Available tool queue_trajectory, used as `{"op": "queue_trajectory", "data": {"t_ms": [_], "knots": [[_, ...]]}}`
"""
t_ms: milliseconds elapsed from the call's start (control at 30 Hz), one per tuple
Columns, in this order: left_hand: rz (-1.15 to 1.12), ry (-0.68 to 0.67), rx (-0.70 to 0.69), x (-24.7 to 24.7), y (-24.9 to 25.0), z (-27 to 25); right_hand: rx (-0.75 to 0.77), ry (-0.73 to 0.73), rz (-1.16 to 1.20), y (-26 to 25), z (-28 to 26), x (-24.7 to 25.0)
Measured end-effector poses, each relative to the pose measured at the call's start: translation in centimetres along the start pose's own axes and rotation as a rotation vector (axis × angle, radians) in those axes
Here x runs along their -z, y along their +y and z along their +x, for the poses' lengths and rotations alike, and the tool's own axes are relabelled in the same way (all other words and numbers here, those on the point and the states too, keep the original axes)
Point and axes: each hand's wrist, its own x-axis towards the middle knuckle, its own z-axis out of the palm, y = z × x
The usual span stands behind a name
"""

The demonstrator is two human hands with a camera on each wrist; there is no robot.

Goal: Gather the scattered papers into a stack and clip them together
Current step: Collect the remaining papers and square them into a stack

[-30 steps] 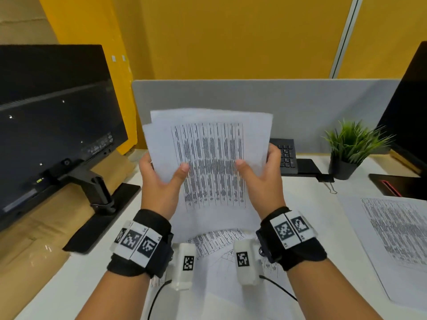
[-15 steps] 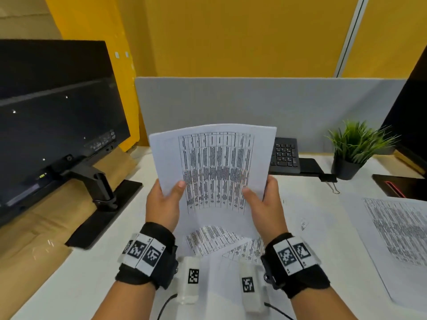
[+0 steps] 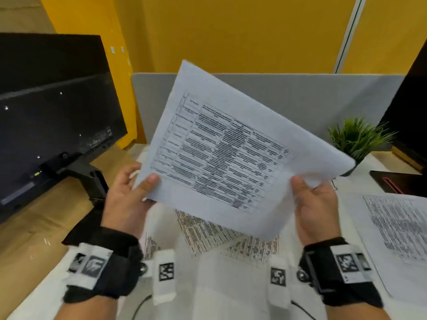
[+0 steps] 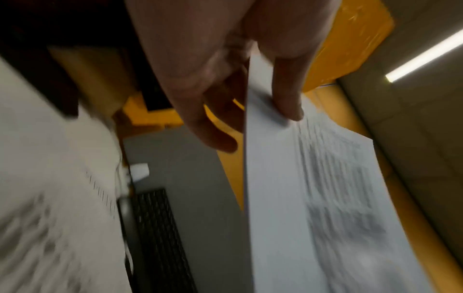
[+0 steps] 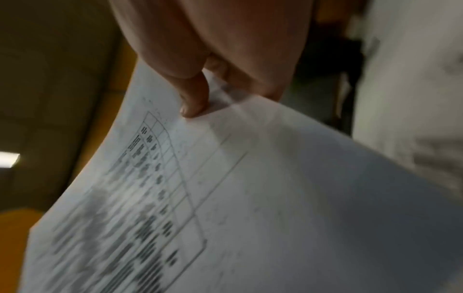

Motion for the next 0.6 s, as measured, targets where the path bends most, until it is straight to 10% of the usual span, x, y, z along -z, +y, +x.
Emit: {"op": "queue_trajectory", "data": {"t_ms": [167,600], "knots": [[0.352,-0.147,0.007,0.2,-0.3,-0.6,0.081,-0.139,-0.160,-1.8,-0.6,0.5],[0.354,0.058,-0.045,-0.5,-3.5,-2.3,-0.011,-0.104,-0.263,-0.3,-2.6,0.1]]}}
